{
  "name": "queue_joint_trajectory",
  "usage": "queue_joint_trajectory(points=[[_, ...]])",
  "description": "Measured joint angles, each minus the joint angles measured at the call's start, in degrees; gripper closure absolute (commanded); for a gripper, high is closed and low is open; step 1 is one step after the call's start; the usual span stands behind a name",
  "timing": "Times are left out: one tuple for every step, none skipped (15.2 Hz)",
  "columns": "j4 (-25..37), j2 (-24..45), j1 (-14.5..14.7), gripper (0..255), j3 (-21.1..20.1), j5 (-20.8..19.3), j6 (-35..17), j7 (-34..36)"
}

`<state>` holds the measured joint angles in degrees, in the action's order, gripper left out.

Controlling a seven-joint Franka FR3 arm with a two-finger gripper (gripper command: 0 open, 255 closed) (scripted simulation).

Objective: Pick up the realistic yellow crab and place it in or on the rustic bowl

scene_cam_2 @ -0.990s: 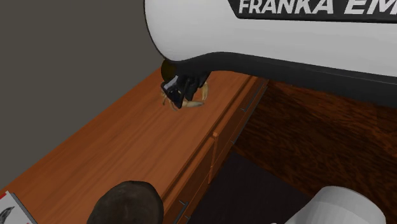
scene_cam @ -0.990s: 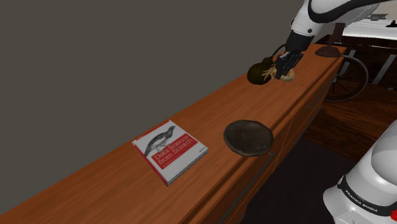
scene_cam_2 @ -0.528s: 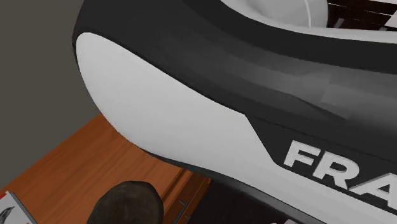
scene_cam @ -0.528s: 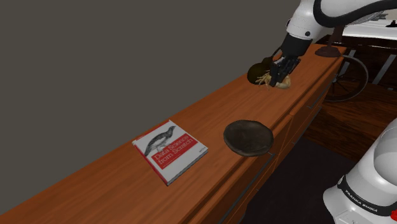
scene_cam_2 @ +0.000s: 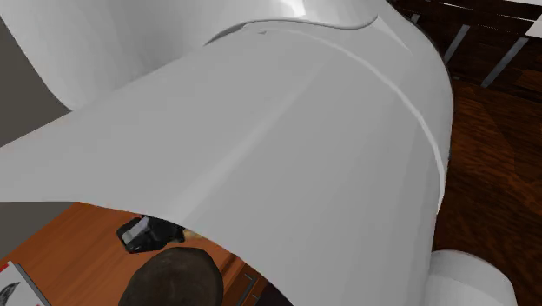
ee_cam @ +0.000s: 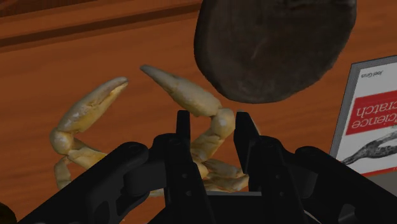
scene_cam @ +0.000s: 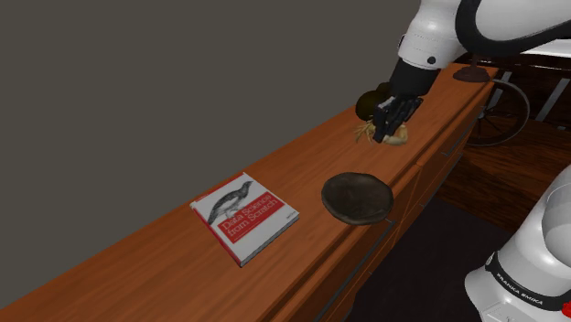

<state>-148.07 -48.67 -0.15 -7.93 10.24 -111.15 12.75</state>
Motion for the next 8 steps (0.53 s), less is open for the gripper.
queue_joint_trajectory(points=[[0.35, -0.42, 0.77, 255, -1.62, 0.86, 0.54, 1.76], [0.90, -0.07, 1.29, 255, -2.95, 1.55, 0.55, 3.18], [0.82, -0.58, 2.00, 255, -4.42, 2.37, 0.77, 4.77], [1.35, -0.34, 2.57, 255, -5.86, 3.12, 0.84, 6.31], [1.50, -0.36, 3.26, 255, -7.54, 4.00, 0.75, 8.05], [1.65, -0.46, 3.82, 255, -8.82, 4.70, 0.80, 9.42], [2.66, 0.20, 4.19, 255, -10.18, 5.27, 0.92, 10.84], [2.99, 0.47, 4.64, 255, -11.54, 5.93, 0.75, 12.23]])
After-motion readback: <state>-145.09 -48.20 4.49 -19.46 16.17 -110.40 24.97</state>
